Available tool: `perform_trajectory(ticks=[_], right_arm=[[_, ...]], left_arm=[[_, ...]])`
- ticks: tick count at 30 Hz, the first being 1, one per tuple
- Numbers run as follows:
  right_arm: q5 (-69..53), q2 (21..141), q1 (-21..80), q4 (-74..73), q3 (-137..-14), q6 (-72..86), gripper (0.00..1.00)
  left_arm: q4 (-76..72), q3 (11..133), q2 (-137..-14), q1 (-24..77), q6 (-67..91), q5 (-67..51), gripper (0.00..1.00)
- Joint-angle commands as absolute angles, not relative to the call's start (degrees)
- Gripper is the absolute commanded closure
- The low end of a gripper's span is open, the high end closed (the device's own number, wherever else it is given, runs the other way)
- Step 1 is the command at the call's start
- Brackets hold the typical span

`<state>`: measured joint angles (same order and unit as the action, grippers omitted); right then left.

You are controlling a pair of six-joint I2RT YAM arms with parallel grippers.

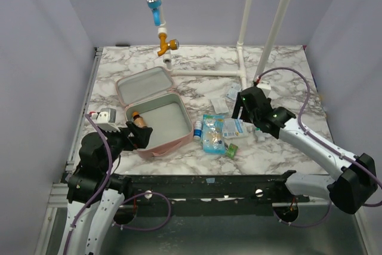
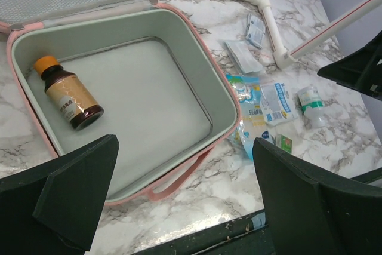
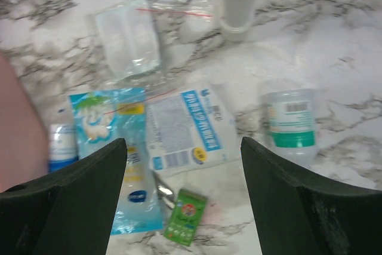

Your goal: Organize the medicine kit

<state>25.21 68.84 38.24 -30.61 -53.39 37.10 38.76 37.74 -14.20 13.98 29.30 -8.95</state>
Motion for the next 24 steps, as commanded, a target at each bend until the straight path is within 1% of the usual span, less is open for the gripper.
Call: perform_trajectory(ticks=[1, 6, 10, 16, 24], right_arm=[[27.50, 67.02, 30.54, -34.37, -49.41, 34.86, 0.20], [25.27, 68.46, 22.01, -32.12, -46.09, 32.71, 0.22], [22.40, 70.93, 18.15, -31.07, -46.06, 32.92, 0.22], [20.47, 75.59, 17.44, -30.25, -45.48, 33.12, 0.22], [18.11, 78.57, 17.40, -29.05, -44.36, 33.34, 0.22]], left_arm=[[38.30, 37.39, -12.74, 14.24, 28.48, -10.54, 0.01], [38.66, 37.47, -12.49, 14.71, 28.48, -10.20, 0.02], [38.68, 37.45, -12.23, 15.44, 28.40, -9.87, 0.02], [38.67, 37.44, -12.00, 16.15, 28.22, -9.67, 0.02], [38.66, 37.44, -11.65, 16.87, 28.21, -9.58, 0.02]])
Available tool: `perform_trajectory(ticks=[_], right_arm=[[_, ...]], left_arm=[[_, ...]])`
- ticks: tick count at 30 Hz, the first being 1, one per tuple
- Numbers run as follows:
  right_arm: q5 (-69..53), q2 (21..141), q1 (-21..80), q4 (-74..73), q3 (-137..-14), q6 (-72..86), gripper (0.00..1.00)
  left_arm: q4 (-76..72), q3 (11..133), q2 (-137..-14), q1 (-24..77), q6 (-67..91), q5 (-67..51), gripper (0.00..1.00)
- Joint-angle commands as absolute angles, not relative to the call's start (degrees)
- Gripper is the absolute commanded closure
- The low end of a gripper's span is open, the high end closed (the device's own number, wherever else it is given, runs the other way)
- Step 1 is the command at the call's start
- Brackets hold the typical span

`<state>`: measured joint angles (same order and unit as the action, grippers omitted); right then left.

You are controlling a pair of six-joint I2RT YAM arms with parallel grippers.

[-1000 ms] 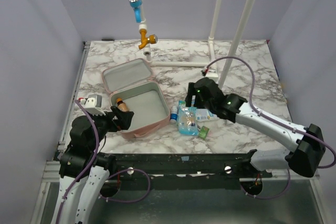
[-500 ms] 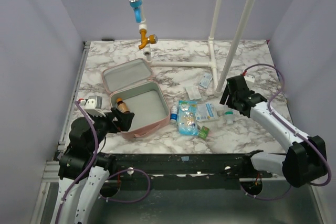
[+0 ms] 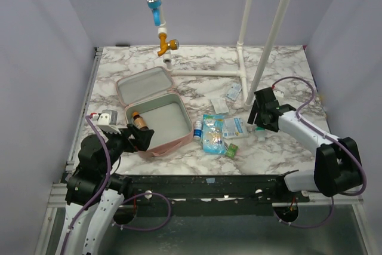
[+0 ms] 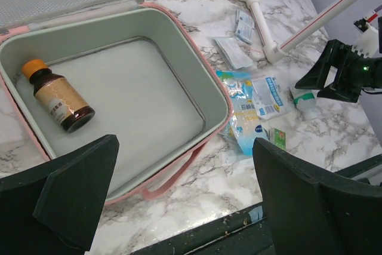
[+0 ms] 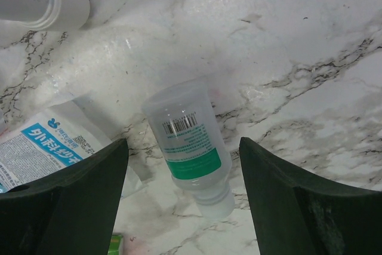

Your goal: Organize the medicine kit

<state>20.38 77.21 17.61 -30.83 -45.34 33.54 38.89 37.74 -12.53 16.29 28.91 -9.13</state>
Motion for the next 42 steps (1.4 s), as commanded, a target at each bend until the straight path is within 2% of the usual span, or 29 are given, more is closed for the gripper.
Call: perform_trajectory(ticks=[1, 5, 14, 19, 24, 26, 30, 35, 42], right_arm=[[17.66, 79.24, 17.40, -28.93, -44.26, 33.33, 0.22], [16.31, 81.10, 17.40, -27.32, -43.21, 34.19, 0.23], [15.53, 81.02, 17.40, -25.44, -41.27, 34.94, 0.32], [16.03, 79.25, 17.40, -25.99, -41.45, 34.94, 0.43], [15.45, 76.21, 17.40, -27.47, -42.47, 34.63, 0.66], [15.37, 74.79, 17.40, -28.32, -43.04, 34.43, 0.72], [13.66, 71.17, 17.44, -29.92, -44.02, 33.81, 0.78], [7.03, 65.93, 18.21, -30.95, -45.94, 33.15, 0.80], [7.22, 63.24, 26.18, -32.13, -51.01, 34.44, 0.83]], left_arm=[[38.65, 37.46, -11.61, 16.96, 28.21, -9.54, 0.01], [38.56, 37.45, -11.49, 17.22, 28.21, -9.58, 0.01], [38.67, 37.42, -11.35, 17.75, 28.21, -9.40, 0.02], [38.66, 37.38, -11.35, 17.84, 28.21, -9.32, 0.02], [38.65, 37.36, -11.45, 17.93, 28.30, -9.14, 0.02], [38.67, 37.36, -11.50, 17.93, 28.30, -9.06, 0.01], [38.60, 37.38, -11.62, 17.93, 28.34, -8.99, 0.02], [38.59, 37.35, -12.01, 18.04, 28.39, -9.04, 0.02], [38.43, 37.32, -12.20, 18.02, 28.39, -8.93, 0.02]])
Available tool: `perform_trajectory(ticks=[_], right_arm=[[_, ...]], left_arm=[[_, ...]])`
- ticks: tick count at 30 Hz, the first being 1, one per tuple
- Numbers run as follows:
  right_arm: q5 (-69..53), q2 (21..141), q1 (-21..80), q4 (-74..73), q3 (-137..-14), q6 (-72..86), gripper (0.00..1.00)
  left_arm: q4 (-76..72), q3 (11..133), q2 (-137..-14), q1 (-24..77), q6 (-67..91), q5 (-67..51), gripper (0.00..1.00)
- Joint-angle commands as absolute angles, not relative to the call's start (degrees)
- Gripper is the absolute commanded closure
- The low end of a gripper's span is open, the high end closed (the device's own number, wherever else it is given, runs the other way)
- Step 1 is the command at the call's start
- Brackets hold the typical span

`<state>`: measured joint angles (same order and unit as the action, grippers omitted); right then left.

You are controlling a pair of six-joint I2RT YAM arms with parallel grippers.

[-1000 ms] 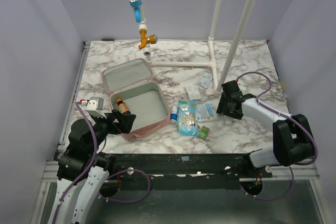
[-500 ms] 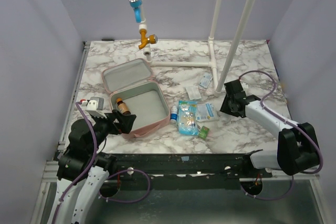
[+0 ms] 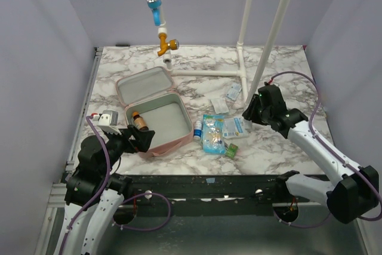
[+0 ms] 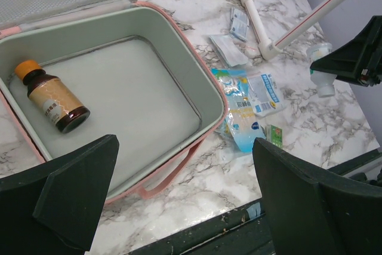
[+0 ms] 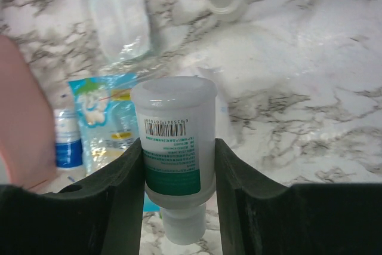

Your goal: Organize the medicine kit

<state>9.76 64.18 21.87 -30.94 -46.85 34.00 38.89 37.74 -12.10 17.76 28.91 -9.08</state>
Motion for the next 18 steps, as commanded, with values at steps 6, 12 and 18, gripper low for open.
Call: perform_trajectory(ticks=[6, 12, 18], right_arm=[[9.34, 66.04, 37.71, -28.50, -55.71, 36.12, 0.82], [11.74, 75.37, 48.18, -24.62, -62.69, 35.92, 0.82], [11.79, 85.75, 52.89, -22.32, -71.31, 35.65, 0.81]], left_arm=[[38.50, 37.37, -12.26, 18.02, 28.39, -8.53, 0.02], [38.67, 37.40, -12.05, 18.02, 28.48, -7.52, 0.02], [38.76, 37.44, -11.98, 17.95, 28.56, -6.63, 0.02]])
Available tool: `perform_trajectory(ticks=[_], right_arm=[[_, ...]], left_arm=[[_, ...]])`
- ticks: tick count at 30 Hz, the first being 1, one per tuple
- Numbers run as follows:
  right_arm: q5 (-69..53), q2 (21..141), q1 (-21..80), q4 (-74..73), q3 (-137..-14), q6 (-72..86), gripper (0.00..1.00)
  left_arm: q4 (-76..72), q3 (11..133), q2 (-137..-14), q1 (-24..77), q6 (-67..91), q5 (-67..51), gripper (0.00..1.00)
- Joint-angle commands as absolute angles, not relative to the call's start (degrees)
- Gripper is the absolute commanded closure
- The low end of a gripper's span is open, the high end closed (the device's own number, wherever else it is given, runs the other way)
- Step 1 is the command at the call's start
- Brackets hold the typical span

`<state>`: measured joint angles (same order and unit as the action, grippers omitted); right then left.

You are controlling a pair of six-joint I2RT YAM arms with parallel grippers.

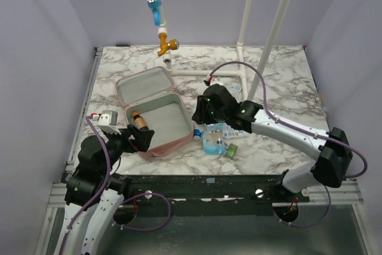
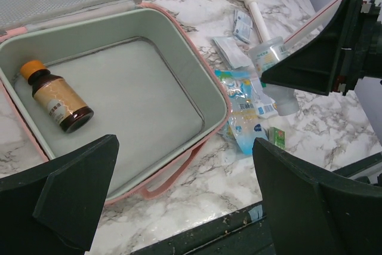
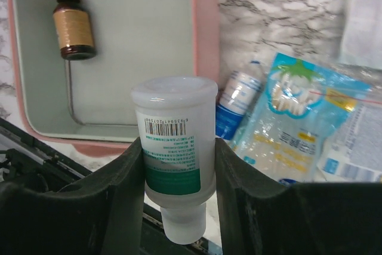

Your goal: Organize the medicine kit

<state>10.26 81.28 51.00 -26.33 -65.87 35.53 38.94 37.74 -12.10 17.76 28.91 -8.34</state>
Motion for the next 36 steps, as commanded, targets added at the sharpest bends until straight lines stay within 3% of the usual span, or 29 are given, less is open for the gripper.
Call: perform_trajectory(ticks=[1, 19, 36], right_arm=[[11.57, 87.02, 53.20, -21.59, -72.49, 35.60, 0.81], [4.79, 118.31, 57.32, -19.76, -98.06, 37.92, 0.80], [1.37, 137.09, 57.35, -24.84, -117.10, 38.84, 0.74]], left_arm=[[38.80, 37.48, -12.01, 17.95, 28.56, -6.53, 0.02], [39.09, 37.62, -10.89, 17.93, 28.83, -4.88, 0.02], [38.82, 37.56, -9.60, 17.93, 28.56, -5.18, 0.02]])
